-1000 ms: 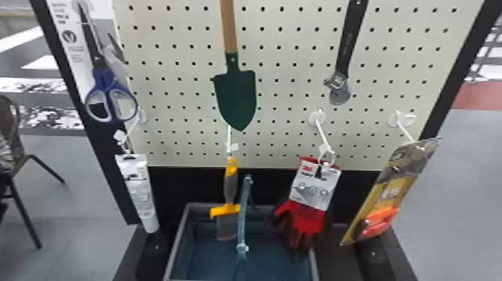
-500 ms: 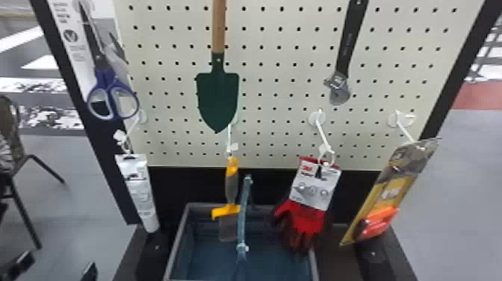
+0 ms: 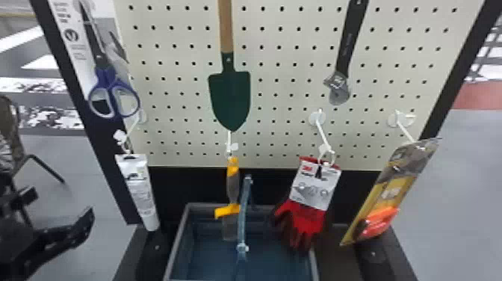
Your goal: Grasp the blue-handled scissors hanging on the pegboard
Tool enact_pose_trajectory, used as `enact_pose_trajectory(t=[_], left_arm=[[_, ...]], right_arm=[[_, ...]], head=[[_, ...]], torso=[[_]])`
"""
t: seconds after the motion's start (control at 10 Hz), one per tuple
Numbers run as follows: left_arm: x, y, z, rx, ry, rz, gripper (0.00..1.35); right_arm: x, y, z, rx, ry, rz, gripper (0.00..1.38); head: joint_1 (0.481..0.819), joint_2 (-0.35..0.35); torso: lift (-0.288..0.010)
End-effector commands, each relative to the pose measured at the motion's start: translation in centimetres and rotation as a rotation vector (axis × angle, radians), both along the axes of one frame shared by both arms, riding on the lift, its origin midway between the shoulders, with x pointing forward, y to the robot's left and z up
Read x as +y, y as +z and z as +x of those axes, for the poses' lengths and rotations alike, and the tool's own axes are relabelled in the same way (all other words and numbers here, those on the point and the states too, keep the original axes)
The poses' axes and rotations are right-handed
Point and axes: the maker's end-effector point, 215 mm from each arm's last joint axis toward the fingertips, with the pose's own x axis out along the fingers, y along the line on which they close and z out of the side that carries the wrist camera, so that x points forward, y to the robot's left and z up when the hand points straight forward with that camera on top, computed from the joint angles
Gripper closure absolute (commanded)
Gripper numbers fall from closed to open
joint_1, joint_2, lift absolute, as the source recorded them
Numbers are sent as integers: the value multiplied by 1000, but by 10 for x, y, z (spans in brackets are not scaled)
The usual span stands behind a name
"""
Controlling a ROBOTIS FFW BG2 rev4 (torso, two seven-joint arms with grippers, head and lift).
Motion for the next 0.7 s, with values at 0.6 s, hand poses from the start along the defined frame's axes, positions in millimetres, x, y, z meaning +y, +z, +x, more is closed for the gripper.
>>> enact_pose_trajectory(t=[0.6], left_arm=[[11, 113, 46, -11, -179, 156, 117]], right_arm=[[3, -1, 0, 3, 7, -5, 153]], head=[[549, 0]], torso=[[-100]])
